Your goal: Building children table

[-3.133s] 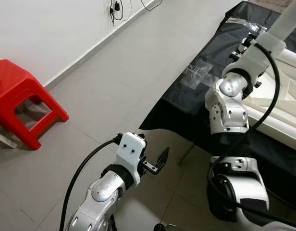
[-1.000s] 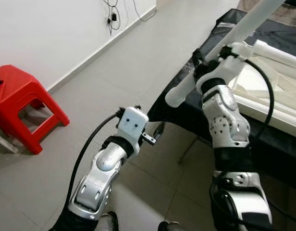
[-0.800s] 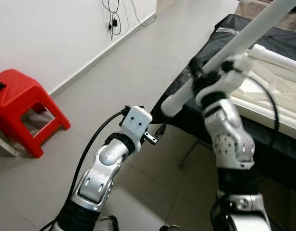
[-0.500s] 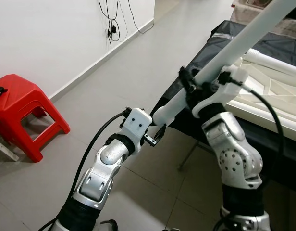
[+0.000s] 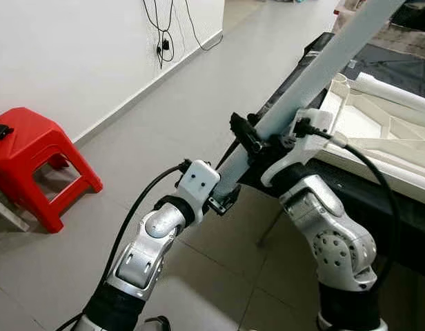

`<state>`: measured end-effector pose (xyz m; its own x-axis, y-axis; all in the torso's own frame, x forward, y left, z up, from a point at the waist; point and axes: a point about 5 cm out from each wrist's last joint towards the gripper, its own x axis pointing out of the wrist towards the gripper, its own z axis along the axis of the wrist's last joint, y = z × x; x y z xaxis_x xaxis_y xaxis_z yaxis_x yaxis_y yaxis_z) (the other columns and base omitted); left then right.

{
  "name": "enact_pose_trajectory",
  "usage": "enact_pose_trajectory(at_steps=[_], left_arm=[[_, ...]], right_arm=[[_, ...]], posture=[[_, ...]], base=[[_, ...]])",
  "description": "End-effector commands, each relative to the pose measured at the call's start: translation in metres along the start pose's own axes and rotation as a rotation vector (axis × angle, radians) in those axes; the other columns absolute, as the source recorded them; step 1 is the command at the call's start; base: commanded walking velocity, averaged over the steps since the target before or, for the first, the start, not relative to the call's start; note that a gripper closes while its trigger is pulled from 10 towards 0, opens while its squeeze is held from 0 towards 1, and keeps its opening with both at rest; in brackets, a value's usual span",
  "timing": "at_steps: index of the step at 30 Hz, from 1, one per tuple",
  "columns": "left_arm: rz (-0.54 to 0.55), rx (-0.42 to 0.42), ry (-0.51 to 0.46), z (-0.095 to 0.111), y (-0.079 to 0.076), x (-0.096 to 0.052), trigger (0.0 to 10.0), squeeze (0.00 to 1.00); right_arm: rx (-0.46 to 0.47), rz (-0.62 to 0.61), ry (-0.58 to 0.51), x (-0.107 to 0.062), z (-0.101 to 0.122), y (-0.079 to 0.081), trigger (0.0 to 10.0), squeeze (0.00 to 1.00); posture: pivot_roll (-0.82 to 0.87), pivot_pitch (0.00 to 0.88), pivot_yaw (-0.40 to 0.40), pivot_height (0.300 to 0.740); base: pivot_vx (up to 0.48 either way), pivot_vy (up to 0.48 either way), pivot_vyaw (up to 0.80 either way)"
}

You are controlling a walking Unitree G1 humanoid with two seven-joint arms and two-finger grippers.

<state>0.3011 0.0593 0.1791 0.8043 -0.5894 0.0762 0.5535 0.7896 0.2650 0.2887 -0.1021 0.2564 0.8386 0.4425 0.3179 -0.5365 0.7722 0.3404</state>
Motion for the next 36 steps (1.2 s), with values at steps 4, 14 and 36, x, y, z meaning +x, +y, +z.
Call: enact_pose_trajectory(at_steps=[4, 14, 36], left_arm=[[-0.026, -0.023, 0.004, -0.006, -0.007, -0.003, 0.0, 0.0], [-0.032, -0.026, 0.005, -0.01, -0.01, -0.006, 0.0, 0.0], [-0.544, -0.36, 0.138, -0.029, -0.03, -0.059, 10.0, 0.0]], right_arm=[[0.005, 0.022, 0.014, -0.004, -0.001, 0.005, 10.0, 0.0], [-0.013, 0.029, 0.029, -0.007, -0.002, 0.007, 10.0, 0.0], [0.026, 0.347, 0.286, -0.034, -0.019, 0.003, 10.0, 0.0]], posture=[[0.04, 0.145, -0.058, 0.74], [0.04, 0.143, -0.059, 0.74], [0.04, 0.128, -0.059, 0.74]], base=[[0.0, 0.0, 0.0], [0.0, 0.0, 0.0], [0.0, 0.0, 0.0]])
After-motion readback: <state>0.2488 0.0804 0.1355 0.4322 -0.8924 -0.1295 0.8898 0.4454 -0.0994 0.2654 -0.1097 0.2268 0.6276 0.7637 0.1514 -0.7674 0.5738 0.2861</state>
